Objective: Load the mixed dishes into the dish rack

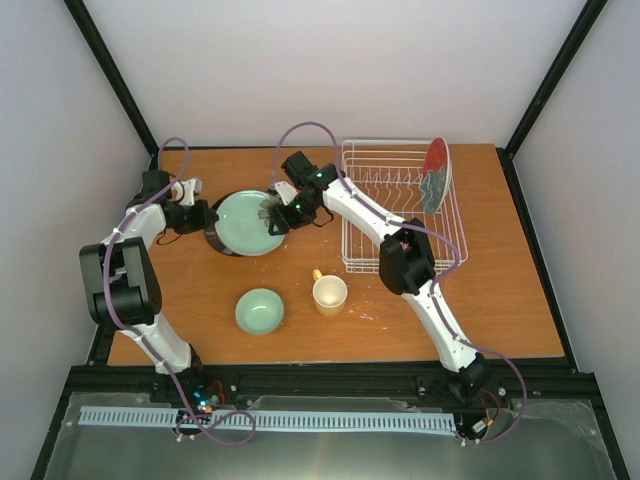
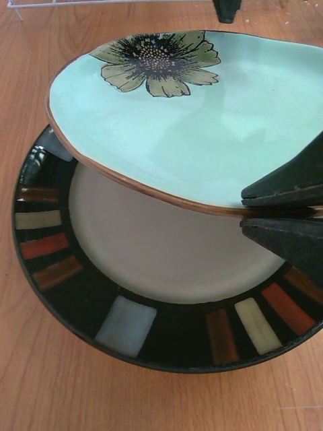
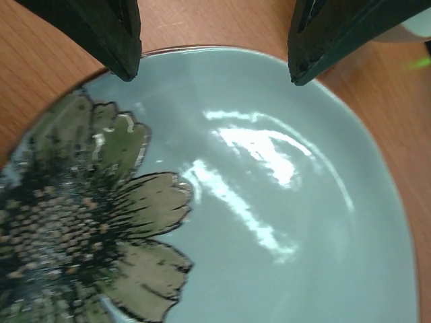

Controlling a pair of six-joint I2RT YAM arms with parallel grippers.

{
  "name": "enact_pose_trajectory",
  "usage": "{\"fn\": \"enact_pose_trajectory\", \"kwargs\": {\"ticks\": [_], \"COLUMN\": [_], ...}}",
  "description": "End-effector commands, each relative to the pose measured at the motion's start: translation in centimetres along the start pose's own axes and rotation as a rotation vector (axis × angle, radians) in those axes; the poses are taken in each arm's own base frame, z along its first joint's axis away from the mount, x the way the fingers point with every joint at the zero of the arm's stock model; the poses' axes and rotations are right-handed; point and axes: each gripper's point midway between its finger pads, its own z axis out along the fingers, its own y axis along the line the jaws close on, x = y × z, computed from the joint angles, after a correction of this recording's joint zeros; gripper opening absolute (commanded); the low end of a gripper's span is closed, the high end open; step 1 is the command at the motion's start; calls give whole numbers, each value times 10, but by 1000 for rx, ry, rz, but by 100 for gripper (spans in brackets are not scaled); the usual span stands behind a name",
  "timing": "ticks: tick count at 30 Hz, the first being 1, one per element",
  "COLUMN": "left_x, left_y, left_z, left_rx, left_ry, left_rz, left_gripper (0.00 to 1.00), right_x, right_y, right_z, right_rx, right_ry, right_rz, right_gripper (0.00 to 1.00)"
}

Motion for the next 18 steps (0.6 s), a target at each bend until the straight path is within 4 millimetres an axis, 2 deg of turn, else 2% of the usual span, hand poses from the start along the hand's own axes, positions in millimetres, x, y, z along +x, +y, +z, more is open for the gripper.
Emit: {"fn": "enact_pose_trajectory", "kwargs": {"ticks": [1, 10, 18], "left_x": [-7, -3, -7], "left_y": [-14, -12, -14], "left_z": [-10, -8, -8], "left_rx": [37, 36, 43], "left_ry": [-43, -39, -47], "left_rz": [76, 78, 83], "left_gripper": [1, 1, 1], "right_x": [-10, -14, -3], "right_y": [-20, -39, -37], "right_z": [-11, -15, 10], "right_rx": [141, 252, 169], "right_ry": [-36, -53, -3], "right_rz": [9, 38, 82], "right_gripper": [60, 61, 61]}}
